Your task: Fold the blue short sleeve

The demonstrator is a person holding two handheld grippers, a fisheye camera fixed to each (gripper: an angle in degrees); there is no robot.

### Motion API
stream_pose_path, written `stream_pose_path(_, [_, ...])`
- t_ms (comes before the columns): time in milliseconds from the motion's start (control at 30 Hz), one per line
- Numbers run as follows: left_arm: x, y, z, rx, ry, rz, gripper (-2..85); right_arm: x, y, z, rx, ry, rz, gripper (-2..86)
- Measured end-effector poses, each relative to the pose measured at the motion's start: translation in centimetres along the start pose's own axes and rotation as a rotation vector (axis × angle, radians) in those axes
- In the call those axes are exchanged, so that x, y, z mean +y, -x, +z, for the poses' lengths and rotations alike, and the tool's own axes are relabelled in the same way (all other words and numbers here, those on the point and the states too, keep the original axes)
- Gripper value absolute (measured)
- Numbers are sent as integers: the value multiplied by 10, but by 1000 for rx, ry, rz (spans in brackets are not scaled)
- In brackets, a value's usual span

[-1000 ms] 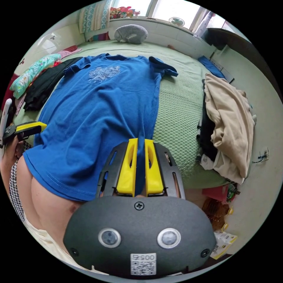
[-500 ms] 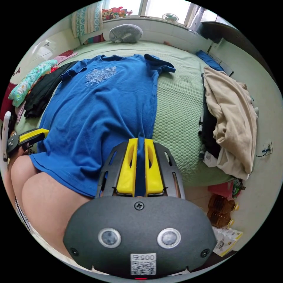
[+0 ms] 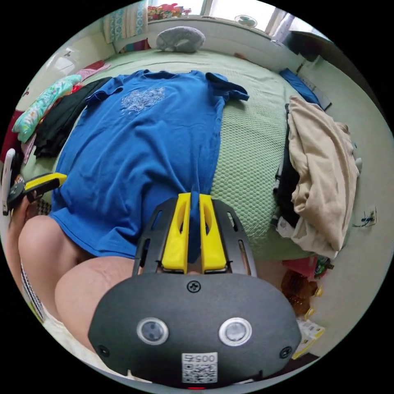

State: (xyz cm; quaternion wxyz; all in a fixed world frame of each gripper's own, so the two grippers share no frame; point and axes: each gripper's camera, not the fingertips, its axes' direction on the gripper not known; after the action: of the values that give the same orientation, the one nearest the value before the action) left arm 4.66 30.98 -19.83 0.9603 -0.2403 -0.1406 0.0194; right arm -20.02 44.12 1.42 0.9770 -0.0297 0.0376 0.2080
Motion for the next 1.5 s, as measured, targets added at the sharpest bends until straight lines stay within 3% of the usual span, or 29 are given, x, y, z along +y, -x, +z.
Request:
stream_pose_path(233, [-28,26,-83,-1,-218,1,0,-25,7,-69,-116,-254,34,12])
stream_pose_path(400, [-81,44,-96,-73,-260,-99,14,-80,45,-87,46,-257,48,60])
stream_pose_path(600, [-125,75,-76,-105,-278,-225,79,-111,37,-93,-185,-367,42,70])
stream_pose_path(833, [-146,109,-75,-54,-349,-328,82,-177,71,-48,-202,-339,-89,94])
stream_pose_path(1000, [-164,117,-70,-68,-221,-268,95,-245,102,-12,-251,-269,-165,95])
stream_pose_path(1133, [-174,139,-72,67,-234,-277,110,-287,113,8,-238,-203,-182,96])
stream_pose_path(1233, [-187,150,-71,46,-231,-271,111,-312,118,28,-252,-125,-173,95])
stream_pose_path(1333, [-194,164,-70,69,-232,-279,107,-325,121,43,-243,-79,-162,78])
stream_pose_path(1500, [-195,189,-73,69,-271,-329,103,-334,121,11,-281,-187,-180,2])
